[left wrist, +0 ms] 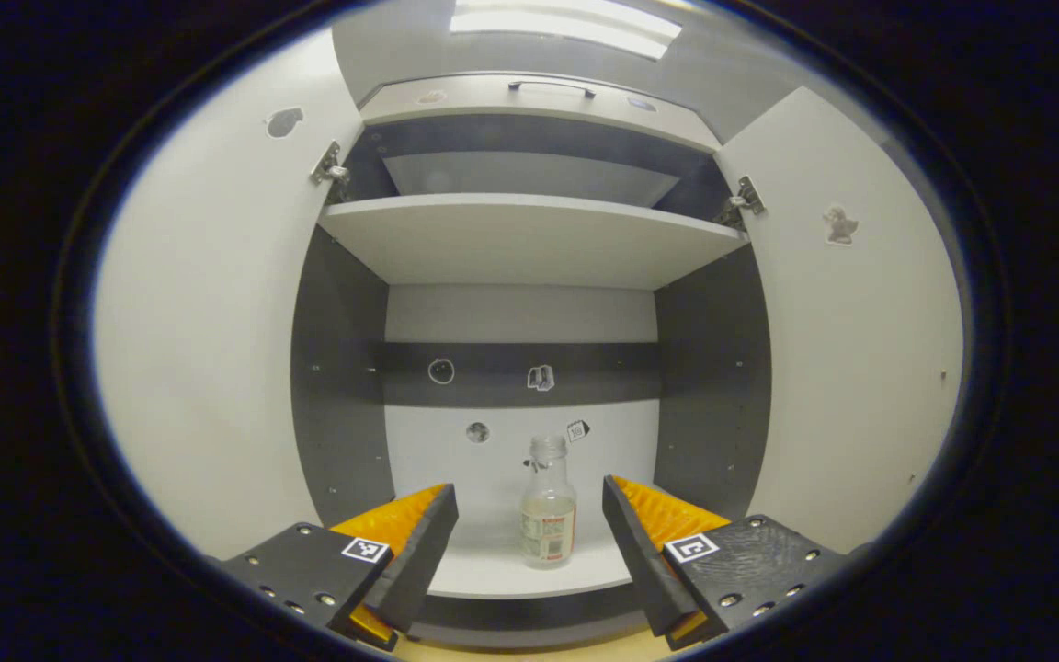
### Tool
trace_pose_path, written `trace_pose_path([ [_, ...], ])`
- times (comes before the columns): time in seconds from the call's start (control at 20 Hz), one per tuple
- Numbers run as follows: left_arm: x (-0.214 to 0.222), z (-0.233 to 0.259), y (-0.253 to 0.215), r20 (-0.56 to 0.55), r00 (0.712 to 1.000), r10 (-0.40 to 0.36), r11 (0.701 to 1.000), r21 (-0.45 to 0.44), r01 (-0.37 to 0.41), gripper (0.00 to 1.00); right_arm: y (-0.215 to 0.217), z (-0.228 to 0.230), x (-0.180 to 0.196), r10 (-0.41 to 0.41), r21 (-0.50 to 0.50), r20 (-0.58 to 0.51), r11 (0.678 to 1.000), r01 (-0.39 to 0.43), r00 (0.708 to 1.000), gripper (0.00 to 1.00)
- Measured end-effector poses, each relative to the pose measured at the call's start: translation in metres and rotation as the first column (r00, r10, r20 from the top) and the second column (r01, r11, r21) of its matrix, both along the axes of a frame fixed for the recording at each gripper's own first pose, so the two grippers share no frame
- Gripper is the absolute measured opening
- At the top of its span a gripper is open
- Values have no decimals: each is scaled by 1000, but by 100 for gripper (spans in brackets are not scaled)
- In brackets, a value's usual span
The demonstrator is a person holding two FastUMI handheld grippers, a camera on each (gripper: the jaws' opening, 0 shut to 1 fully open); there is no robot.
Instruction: Grasp the bottle in the cabinet with the left hand and place it on the coaster, then close the right door with the right hand and the left door with the left hand.
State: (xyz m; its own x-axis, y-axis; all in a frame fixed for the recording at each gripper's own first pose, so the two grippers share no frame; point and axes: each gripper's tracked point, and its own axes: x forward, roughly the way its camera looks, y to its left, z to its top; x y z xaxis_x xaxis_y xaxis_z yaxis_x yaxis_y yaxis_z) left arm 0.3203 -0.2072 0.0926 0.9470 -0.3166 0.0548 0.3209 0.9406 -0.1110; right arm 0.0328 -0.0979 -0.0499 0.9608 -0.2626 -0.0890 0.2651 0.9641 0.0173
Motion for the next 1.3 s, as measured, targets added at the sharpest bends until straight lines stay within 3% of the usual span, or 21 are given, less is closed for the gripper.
trace_pose_path([
  [0.05, 7, 1, -4, 2, 1000, -10, 1000, -3, 10, 93, 0, 0, -1, -11, -3, -2, 1000, 11, 1000, 94],
  [0.2, 26, 0, -15, 4, 999, -35, 999, -17, 35, 93, 1, -4, -3, -44, -11, -15, 999, 44, 999, 97],
  [0.65, 89, -9, -48, -6, 994, -107, 994, 3, 107, 91, 1, -8, -15, -144, -28, -36, 989, 143, 989, 94],
  [1.05, 132, -35, -68, -62, 992, -108, 993, 41, 111, 94, 5, -11, -17, -177, -37, -52, 984, 176, 983, 94],
  [1.15, 140, -42, -70, -83, 991, -110, 993, 37, 113, 89, 7, -13, -16, -176, -39, -55, 984, 174, 983, 97],
  [1.3, 151, -46, -66, -86, 993, -80, 996, 31, 83, 70, 8, -13, -16, -173, -47, -62, 984, 170, 983, 94],
])
